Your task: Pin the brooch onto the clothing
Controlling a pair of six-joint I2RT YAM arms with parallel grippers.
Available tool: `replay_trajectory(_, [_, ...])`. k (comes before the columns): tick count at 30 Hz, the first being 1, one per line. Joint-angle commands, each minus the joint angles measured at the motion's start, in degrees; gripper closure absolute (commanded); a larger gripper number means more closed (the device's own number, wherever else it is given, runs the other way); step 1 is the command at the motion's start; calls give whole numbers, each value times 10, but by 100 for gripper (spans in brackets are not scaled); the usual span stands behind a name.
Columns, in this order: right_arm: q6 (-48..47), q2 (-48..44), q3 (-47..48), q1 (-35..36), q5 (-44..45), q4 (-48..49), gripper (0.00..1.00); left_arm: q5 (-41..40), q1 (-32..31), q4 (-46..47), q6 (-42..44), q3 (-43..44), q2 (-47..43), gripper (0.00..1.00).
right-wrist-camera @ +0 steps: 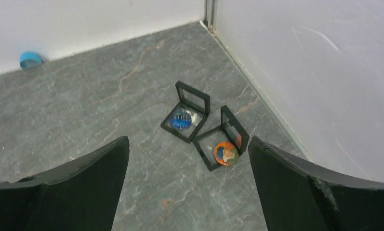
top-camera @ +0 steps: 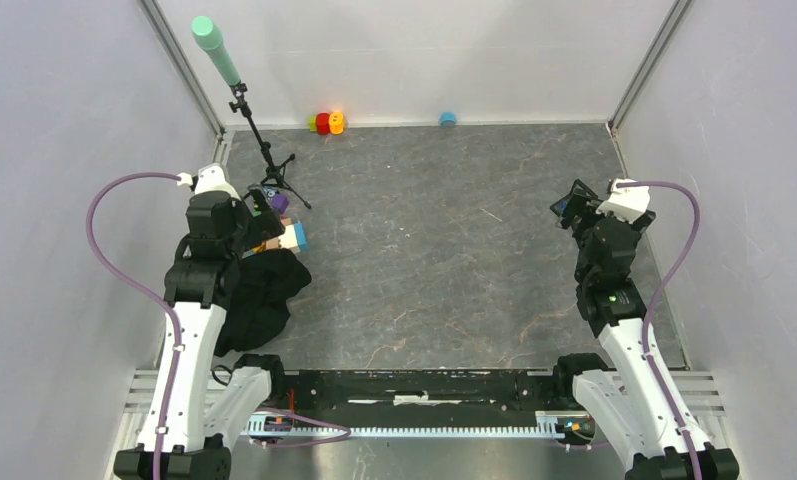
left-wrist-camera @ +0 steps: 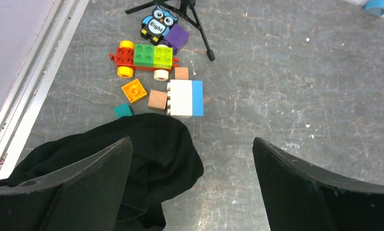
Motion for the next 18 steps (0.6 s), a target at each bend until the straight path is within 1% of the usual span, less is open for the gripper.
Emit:
replay_trajectory(1, [19,-8,17,1,-37,-57,2,22,0,-33,34,0,12,0])
replay_trajectory(5, [19,2,21,1,-120,-82,2,42,0,-62,33,4,47,0])
replay_trajectory(9, [13,18,40,1,-193,-120,2,2,1,-71,-4,-8,79,0])
replay_trajectory(12, [18,32,59,0,-210,-157,2,-22,3,-37,-47,-50,70,0])
replay_trajectory(14, [23,37,72,1,-217,-171,2,-21,29,-40,-72,-57,65,0])
replay_trajectory(16, [29,40,80,1,-237,-174,2,-23,53,-45,-78,-57,63,0])
replay_trajectory(18, [36,40,82,1,-261,-170,2,-64,78,-49,-86,-61,67,0])
